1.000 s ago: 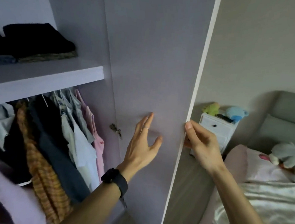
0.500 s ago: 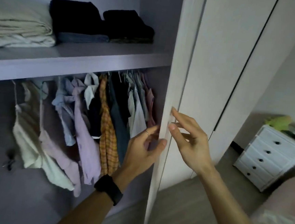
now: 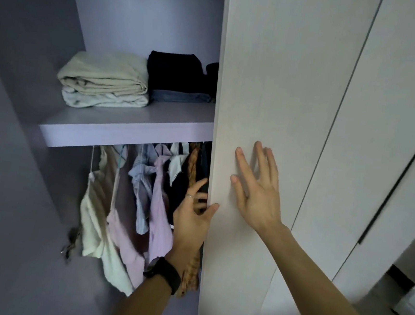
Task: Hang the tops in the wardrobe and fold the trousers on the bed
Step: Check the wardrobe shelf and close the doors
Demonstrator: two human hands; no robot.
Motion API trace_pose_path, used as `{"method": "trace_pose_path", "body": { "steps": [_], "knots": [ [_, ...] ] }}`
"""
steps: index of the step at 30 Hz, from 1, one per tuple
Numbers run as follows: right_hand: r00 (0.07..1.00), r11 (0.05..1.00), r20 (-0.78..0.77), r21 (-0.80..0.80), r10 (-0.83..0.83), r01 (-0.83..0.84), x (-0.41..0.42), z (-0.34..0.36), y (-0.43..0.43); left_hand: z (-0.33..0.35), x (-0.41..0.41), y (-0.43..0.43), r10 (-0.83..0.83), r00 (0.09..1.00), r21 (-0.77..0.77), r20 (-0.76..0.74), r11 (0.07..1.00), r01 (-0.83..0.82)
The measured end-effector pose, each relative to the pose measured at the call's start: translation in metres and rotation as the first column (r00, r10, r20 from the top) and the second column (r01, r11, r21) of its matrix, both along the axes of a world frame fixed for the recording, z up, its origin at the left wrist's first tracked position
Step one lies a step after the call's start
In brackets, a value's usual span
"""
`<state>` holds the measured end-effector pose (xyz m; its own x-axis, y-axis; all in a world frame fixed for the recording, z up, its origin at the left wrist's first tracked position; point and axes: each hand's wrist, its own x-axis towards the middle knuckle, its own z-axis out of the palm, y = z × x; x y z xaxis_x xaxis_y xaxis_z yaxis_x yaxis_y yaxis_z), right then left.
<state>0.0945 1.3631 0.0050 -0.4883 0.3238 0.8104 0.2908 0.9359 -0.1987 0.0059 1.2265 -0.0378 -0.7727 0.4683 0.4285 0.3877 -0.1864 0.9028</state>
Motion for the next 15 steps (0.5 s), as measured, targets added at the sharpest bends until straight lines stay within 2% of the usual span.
{"method": "trace_pose_path", "body": {
  "steps": [7,15],
  "knots": [
    [0.982,0.998,0.186,0.053,-0.035,0.025,-0.04,0.004,0.034,0.003,-0.046,0.026,0.117,0.984,-0.06,-0.136,0.99,-0.126],
    [0.973,0.996,0.215,0.044,-0.079,0.071,-0.071,-0.001,0.049,0.008,-0.084,0.046,0.11,0.974,-0.188,-0.198,0.971,-0.148]
  ]
}}
